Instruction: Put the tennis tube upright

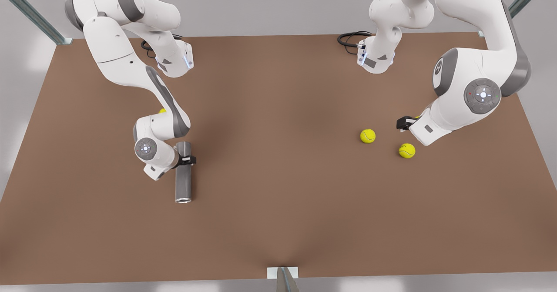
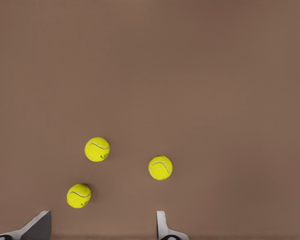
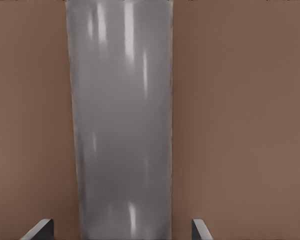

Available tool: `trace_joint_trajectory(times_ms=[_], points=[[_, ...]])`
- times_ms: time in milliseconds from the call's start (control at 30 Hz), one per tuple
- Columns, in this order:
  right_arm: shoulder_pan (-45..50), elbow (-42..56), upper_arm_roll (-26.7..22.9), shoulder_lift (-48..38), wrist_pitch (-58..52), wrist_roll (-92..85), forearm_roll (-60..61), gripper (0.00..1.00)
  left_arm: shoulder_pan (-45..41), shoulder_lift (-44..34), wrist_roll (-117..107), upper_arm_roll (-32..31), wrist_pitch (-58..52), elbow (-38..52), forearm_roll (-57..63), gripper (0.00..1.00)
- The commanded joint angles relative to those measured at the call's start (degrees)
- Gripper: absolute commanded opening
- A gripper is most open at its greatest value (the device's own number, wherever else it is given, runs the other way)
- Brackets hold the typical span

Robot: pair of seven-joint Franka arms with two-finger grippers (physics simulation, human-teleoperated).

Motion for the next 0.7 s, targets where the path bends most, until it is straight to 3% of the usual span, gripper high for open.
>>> trace_joint_trajectory(times_ms=[0, 667], points=[[0.0, 0.0, 0.0, 0.3, 0.1, 0.0, 0.0, 1.00, 0.0, -0.1, 0.0, 0.0, 0.0, 0.0, 0.0, 1.00], [0.0, 0.5, -0.4, 3.6, 1.7, 0.0, -0.2, 0.96, 0.0, 1.1, 0.0, 0.0, 0.0, 0.0, -0.2, 1.00]])
